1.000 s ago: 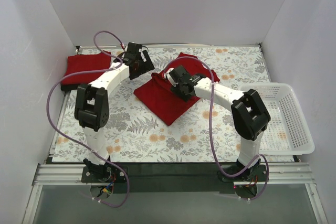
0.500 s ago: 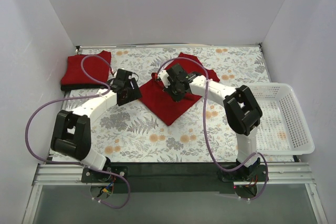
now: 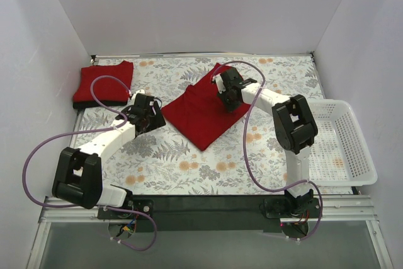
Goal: Fold and stack the t-shirts
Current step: Fold the tshirt
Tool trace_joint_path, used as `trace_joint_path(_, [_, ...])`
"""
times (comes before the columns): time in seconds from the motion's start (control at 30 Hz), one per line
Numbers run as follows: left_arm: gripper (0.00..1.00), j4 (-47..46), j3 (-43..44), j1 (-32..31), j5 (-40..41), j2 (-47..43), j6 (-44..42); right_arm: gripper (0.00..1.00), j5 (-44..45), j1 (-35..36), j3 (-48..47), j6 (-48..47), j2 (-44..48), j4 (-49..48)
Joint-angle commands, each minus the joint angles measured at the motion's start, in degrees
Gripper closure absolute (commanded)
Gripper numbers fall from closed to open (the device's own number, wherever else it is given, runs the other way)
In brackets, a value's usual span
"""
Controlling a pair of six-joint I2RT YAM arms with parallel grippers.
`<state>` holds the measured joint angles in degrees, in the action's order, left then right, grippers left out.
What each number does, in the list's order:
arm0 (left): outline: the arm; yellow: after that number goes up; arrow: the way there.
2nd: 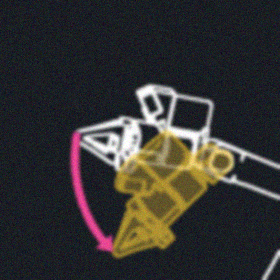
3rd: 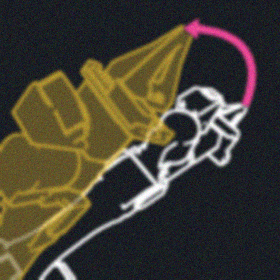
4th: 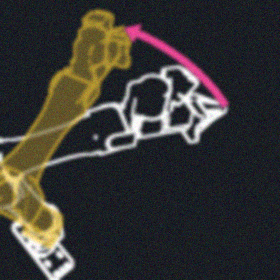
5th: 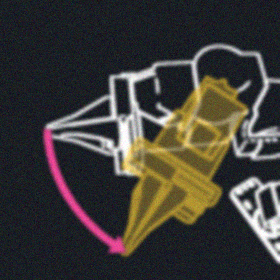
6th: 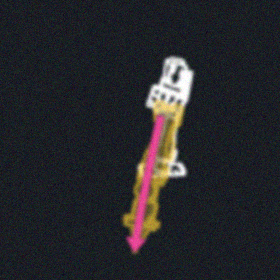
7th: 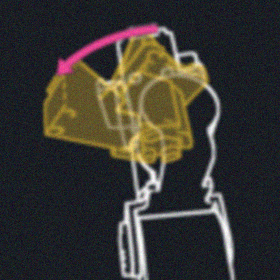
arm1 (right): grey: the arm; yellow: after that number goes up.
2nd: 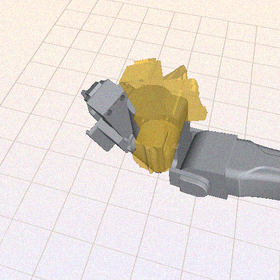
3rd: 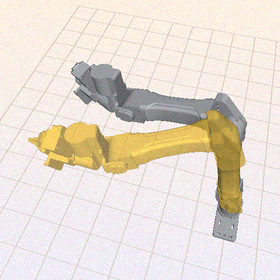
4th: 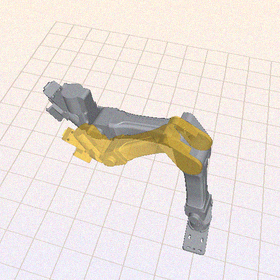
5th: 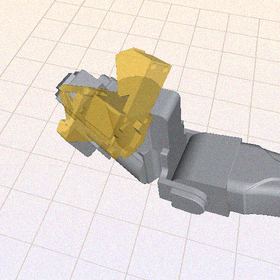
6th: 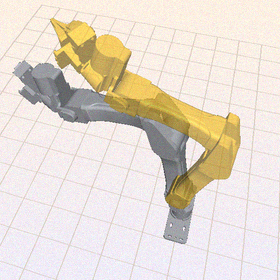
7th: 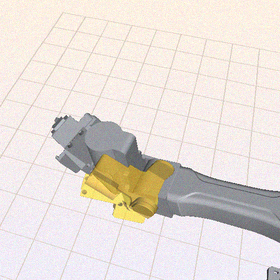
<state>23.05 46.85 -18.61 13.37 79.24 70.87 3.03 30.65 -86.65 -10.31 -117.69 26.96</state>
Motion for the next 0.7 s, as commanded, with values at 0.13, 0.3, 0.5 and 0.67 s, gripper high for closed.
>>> trace_joint_path(0.13, [0.35,-2.22,0.44,-0.37,1.58,-1.72,-0.82,0.77,-6.41,2.04,-2.82,5.56,7.38,-10.85])
trace_joint_path(0.3, [0.35,-2.48,0.7,-0.37,1.66,-1.2,-0.47,0.71,-16.9,4.33,-9.74,7.22,3.09,-12.99])
trace_joint_path(0.5, [0.35,-2.04,5.96,0.76,0.17,5.39,0.49,0.63,-26.31,4.33,-8.55,18.45,2.98,-13.68])
trace_joint_path(0.67, [0.37,-2.22,12.99,2.79,-3.17,12.05,1.81,0.62,-33.87,4.5,5.84,22.7,8.25,-19.05])
